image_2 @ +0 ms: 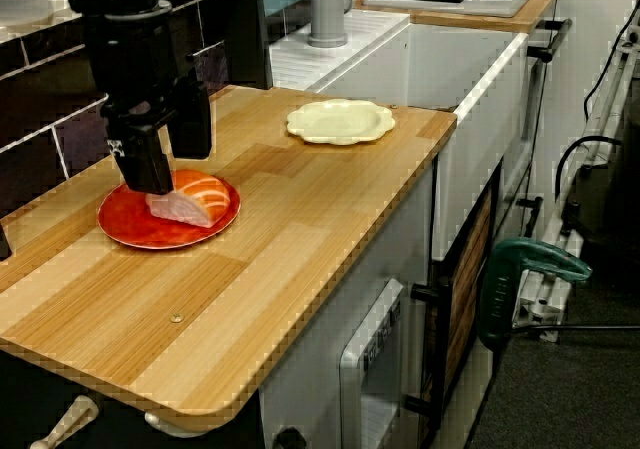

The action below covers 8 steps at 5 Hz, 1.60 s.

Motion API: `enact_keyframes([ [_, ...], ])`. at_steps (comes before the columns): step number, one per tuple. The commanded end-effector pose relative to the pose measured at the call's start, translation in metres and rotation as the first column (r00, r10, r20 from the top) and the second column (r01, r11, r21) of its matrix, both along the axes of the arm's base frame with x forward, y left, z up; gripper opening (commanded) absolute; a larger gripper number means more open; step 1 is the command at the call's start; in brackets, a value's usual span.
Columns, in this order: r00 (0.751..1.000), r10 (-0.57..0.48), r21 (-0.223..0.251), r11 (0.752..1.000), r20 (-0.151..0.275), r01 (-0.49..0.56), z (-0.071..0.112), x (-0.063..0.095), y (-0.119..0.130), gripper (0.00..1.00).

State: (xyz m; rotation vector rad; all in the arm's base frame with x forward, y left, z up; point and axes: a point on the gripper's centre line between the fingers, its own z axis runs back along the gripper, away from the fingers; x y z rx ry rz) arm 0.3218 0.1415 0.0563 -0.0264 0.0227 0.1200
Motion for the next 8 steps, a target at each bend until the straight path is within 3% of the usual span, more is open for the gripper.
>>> enact_keyframes([
  [1,0.991,-0.117,-0.068,0.99,0.07,0.122,0.026,0.0,-0.015,1.0],
  [2,0.983,-0.158,-0.066,0.984,0.09,0.164,0.033,0.0,-0.03,1.0],
  [4,0.969,-0.228,0.016,0.974,0.091,0.227,0.048,-0.002,-0.065,1.0],
  [5,0.954,-0.282,-0.006,0.959,0.101,0.284,0.059,-0.006,-0.085,1.0],
  [6,0.94,-0.326,-0.176,0.924,0.098,0.338,0.064,-0.012,-0.095,1.0],
  [8,0.942,-0.315,-0.188,0.924,0.114,0.332,0.071,-0.023,-0.103,1.0],
])
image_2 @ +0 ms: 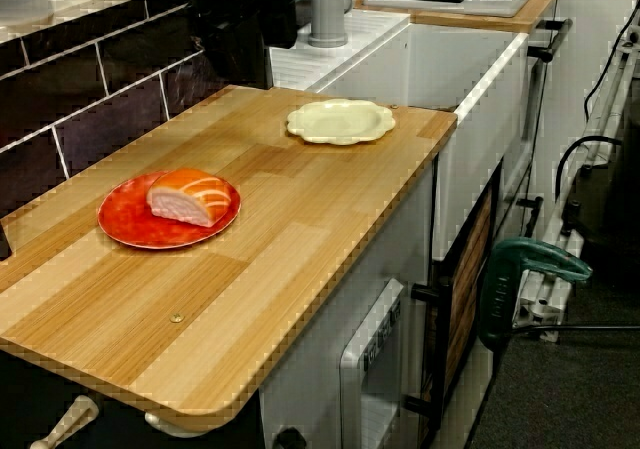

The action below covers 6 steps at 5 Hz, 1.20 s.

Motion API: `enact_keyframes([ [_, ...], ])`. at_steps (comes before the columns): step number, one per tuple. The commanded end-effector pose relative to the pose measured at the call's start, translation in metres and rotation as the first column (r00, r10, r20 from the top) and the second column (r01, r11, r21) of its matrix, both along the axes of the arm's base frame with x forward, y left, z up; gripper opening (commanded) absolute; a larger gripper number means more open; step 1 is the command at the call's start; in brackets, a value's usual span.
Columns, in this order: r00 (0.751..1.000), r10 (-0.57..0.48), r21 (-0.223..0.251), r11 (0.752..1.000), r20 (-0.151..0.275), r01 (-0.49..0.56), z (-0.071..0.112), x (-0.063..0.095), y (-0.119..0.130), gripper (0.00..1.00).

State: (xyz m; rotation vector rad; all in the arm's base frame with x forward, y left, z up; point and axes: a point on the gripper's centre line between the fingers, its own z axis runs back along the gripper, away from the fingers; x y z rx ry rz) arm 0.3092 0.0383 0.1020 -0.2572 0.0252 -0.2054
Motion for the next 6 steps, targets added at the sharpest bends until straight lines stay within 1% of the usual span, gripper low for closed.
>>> enact_keyframes([
  [1,0.999,0.024,0.001,1.0,0.045,-0.024,0.041,-0.007,0.006,1.0],
  [2,0.998,0.034,0.089,0.995,0.058,-0.039,0.045,-0.008,0.005,1.0],
  [3,0.996,0.029,0.215,0.975,0.08,-0.046,0.05,-0.011,0.001,1.0],
  [4,0.994,-0.053,0.405,0.914,0.091,0.012,0.054,-0.015,-0.005,1.0],
  [5,0.968,-0.245,0.566,0.805,0.05,0.175,0.049,-0.023,-0.01,1.0],
  [6,0.924,-0.381,0.606,0.745,0.042,0.28,0.049,-0.025,-0.009,1.0],
])
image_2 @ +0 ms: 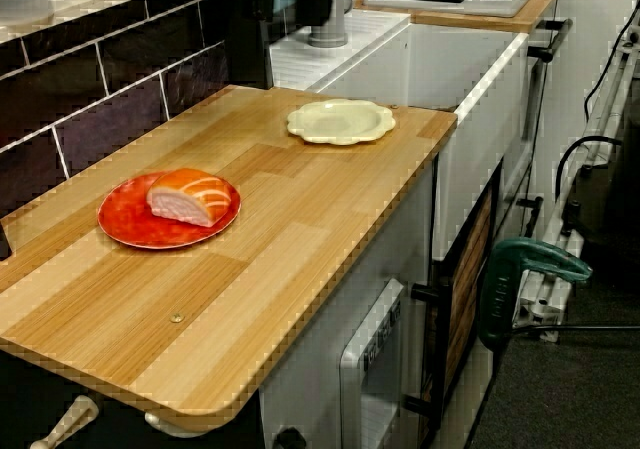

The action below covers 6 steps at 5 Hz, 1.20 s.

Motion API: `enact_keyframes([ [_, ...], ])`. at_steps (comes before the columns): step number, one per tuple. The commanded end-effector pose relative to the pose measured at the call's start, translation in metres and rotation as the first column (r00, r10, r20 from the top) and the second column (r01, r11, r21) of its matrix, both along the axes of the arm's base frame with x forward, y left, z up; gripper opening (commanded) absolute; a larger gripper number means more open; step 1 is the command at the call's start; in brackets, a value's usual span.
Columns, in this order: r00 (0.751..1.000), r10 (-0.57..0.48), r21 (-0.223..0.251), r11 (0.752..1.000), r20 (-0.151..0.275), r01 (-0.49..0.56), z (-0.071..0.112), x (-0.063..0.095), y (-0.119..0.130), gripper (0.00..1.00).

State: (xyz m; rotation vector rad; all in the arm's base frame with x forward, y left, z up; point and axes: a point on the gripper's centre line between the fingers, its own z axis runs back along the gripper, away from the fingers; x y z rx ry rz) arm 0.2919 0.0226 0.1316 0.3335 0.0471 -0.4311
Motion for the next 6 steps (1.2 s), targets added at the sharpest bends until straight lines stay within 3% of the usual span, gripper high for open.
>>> enact_keyframes([
  [1,0.996,-0.052,0.05,0.998,0.079,0.048,0.021,-0.012,0.015,1.0],
  [2,0.969,0.206,-0.089,0.977,0.138,-0.195,0.022,-0.028,0.025,1.0],
  [3,0.886,0.462,-0.26,0.861,0.038,-0.438,0.019,-0.039,0.03,0.0],
  [4,0.841,0.541,-0.297,0.804,0.007,-0.515,0.02,-0.041,0.038,0.0],
  [6,0.814,0.581,-0.288,0.781,0.012,-0.554,0.027,-0.043,0.048,0.0],
])
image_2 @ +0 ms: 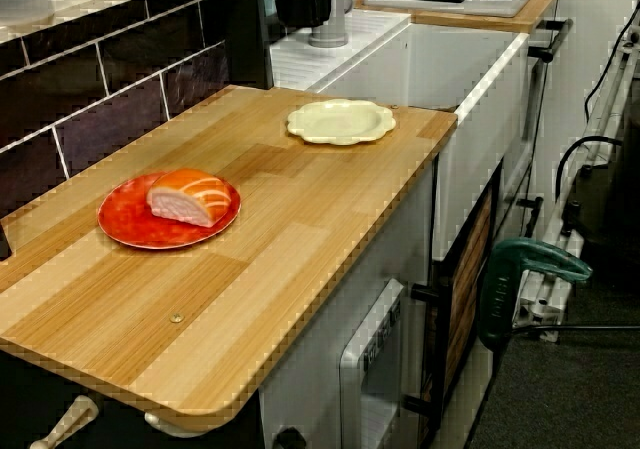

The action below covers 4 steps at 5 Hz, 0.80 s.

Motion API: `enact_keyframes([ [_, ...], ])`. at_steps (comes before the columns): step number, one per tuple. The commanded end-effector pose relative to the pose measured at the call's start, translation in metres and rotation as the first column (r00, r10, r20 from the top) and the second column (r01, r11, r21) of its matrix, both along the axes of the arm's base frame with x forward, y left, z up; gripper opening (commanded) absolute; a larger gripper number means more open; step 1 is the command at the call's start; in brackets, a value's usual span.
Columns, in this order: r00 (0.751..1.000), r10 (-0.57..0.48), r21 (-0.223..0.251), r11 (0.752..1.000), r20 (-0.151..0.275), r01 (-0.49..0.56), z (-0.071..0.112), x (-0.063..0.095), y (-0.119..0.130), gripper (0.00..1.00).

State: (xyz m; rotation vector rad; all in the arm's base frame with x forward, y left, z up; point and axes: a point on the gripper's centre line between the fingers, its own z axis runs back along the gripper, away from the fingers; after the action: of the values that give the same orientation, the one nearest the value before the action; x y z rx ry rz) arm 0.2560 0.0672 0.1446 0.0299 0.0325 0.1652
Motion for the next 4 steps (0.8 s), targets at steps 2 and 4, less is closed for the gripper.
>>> enact_keyframes([
  [2,0.967,0.254,0.122,0.96,0.004,-0.253,0.007,-0.011,0.014,1.0],
  [4,0.945,0.324,0.073,0.944,-0.046,-0.321,-0.003,-0.008,0.023,1.0],
])
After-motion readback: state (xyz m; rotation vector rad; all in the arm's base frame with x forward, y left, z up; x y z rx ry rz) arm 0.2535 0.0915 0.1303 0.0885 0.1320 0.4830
